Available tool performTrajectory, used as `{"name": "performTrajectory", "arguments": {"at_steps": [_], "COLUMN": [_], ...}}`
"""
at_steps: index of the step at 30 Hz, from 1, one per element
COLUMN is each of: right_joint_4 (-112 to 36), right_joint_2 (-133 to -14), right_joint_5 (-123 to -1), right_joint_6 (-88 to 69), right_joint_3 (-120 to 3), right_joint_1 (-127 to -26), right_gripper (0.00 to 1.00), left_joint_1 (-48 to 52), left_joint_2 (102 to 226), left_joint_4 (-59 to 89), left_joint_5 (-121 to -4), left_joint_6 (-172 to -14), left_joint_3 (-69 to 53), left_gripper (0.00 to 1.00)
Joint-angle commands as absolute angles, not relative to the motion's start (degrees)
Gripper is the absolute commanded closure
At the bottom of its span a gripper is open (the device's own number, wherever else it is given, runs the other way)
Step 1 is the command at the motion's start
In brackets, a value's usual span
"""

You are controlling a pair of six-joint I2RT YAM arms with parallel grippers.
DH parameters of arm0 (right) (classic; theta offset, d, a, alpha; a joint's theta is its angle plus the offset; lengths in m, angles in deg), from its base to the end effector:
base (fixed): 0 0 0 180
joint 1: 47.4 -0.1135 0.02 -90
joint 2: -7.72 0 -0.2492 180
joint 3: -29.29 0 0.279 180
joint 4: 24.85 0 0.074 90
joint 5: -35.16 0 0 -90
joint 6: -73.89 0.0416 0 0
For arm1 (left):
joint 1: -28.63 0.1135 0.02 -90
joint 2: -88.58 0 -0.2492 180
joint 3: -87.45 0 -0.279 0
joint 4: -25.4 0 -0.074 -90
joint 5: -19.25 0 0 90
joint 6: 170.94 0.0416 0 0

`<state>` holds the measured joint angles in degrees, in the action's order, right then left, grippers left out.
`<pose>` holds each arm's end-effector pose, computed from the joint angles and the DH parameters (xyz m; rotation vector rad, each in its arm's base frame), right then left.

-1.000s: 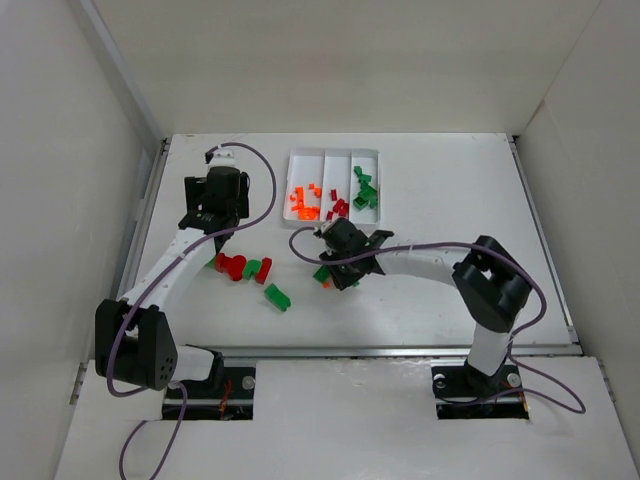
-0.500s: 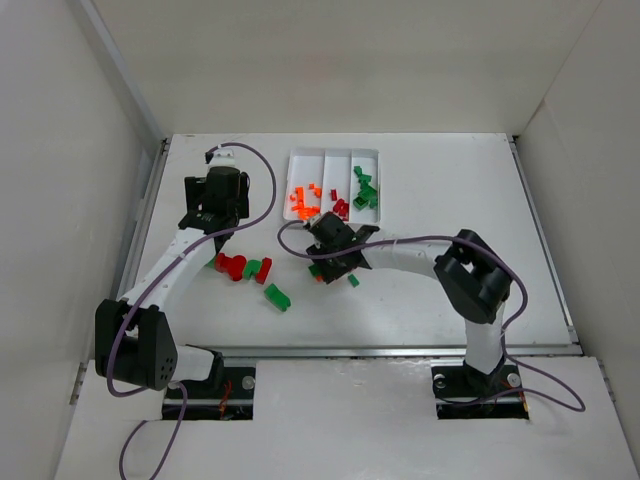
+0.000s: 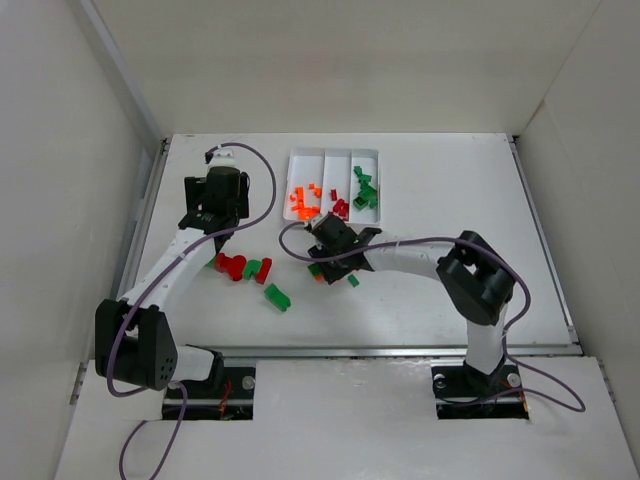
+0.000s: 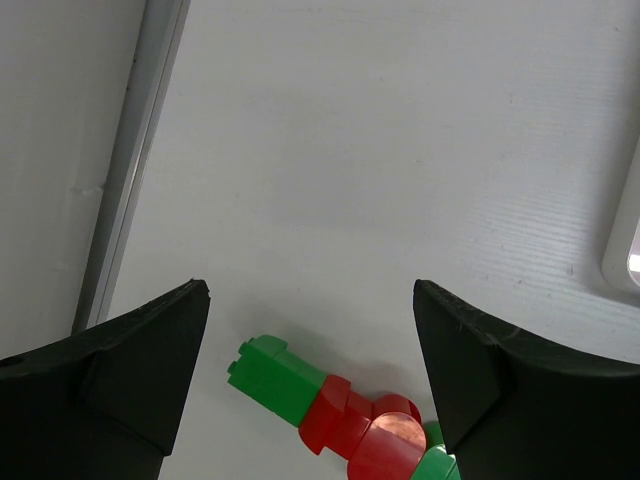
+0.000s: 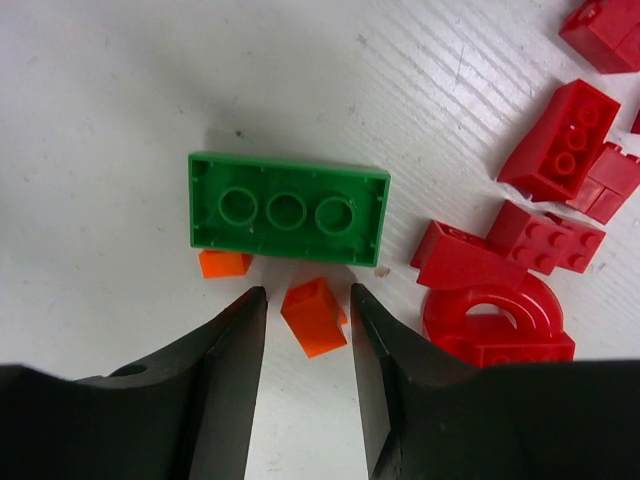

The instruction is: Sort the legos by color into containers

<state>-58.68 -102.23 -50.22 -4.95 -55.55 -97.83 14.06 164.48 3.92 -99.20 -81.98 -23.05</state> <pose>0.2684 0.3195 0.1304 -0.8532 2.4790 0.2821 0.3285 -0.0649 0.2724 -0.0672 2.0092 0.3366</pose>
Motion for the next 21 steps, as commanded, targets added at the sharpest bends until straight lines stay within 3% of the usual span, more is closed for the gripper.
{"name": "performTrajectory", "arguments": {"at_steps": [1, 3, 10, 17, 21], "right_joint_4": [-61.44, -61.44, -61.44, -53.2, -49.22], "right_joint_2": [-101.26, -101.26, -101.18, -91.43, -96.76], "right_joint_5": [-50.89, -50.89, -50.89, -44.67, -33.59], "right_joint_6": [-6.52, -6.53, -5.3, -2.67, -1.78], "right_joint_3": [-53.44, -52.91, -54.3, -57.57, -65.37], "right_joint_1": [-98.72, -99.34, -99.34, -99.34, -99.34], "right_gripper": [0.55, 0.59, 1.0, 1.0, 1.0], "left_joint_1": [13.95, 13.95, 13.95, 13.95, 13.95], "left_joint_2": [163.2, 163.2, 163.2, 163.73, 163.73], "left_joint_4": [4.72, 4.72, 4.72, 4.72, 4.72], "left_joint_5": [-99.49, -99.49, -99.49, -99.49, -99.49], "left_joint_6": [-81.73, -81.73, -81.73, -81.73, -81.73], "left_joint_3": [-23.17, -22.64, -22.64, -22.64, -22.64], "left_gripper": [0.19, 0.19, 0.19, 0.19, 0.19]}}
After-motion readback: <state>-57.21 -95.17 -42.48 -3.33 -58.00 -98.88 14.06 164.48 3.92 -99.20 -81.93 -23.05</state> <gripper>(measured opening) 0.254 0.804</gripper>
